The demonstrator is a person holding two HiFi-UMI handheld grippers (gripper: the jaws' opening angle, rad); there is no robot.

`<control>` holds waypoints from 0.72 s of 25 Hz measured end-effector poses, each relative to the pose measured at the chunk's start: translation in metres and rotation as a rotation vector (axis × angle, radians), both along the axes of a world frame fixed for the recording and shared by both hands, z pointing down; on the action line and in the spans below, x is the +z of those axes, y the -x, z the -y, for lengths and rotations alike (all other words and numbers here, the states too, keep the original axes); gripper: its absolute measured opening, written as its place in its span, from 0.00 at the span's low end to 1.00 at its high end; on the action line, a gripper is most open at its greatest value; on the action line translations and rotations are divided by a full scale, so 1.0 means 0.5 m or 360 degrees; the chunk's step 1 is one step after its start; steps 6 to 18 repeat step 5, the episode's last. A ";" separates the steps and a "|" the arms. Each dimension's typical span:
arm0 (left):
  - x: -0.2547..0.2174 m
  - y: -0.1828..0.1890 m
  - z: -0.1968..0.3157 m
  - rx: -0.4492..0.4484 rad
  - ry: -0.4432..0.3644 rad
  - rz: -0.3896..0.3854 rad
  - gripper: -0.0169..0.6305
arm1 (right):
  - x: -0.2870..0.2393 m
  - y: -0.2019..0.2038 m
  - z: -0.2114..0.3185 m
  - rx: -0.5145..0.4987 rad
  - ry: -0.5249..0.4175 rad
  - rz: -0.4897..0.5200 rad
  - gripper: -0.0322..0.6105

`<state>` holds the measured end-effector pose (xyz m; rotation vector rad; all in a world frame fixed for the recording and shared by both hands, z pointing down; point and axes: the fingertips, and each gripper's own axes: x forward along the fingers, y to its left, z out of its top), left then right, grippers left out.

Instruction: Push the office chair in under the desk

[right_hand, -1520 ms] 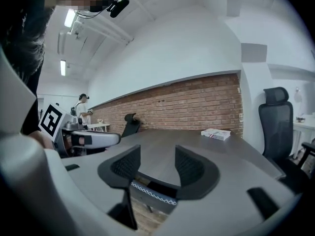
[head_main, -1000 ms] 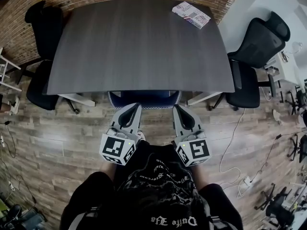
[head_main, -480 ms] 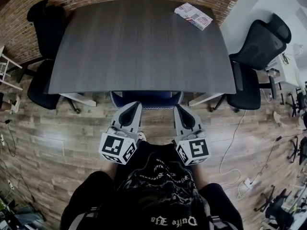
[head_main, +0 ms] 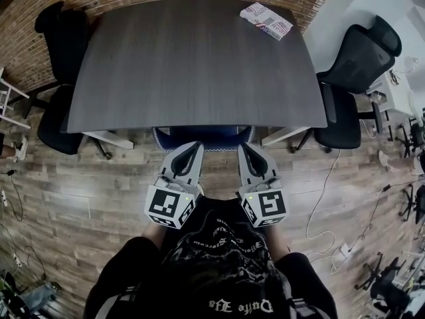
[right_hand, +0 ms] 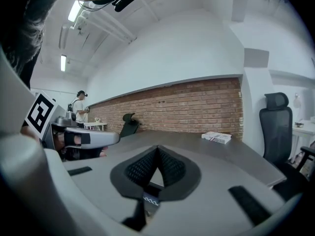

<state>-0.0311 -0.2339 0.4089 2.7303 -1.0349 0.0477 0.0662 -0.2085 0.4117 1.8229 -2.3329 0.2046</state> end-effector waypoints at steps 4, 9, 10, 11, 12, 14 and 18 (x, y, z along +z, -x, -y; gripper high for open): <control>0.001 0.011 0.008 -0.0007 -0.0005 0.0004 0.04 | 0.003 0.005 0.001 0.0007 -0.0001 0.0011 0.05; 0.001 0.014 0.009 -0.0009 -0.0004 0.0004 0.04 | 0.003 0.007 0.001 0.0007 -0.0003 0.0012 0.05; 0.001 0.014 0.009 -0.0009 -0.0004 0.0004 0.04 | 0.003 0.007 0.001 0.0007 -0.0003 0.0012 0.05; 0.001 0.014 0.009 -0.0009 -0.0004 0.0004 0.04 | 0.003 0.007 0.001 0.0007 -0.0003 0.0012 0.05; 0.001 0.014 0.009 -0.0009 -0.0004 0.0004 0.04 | 0.003 0.007 0.001 0.0007 -0.0003 0.0012 0.05; 0.001 0.014 0.009 -0.0009 -0.0004 0.0004 0.04 | 0.003 0.007 0.001 0.0007 -0.0003 0.0012 0.05; 0.001 0.014 0.009 -0.0009 -0.0004 0.0004 0.04 | 0.003 0.007 0.001 0.0007 -0.0003 0.0012 0.05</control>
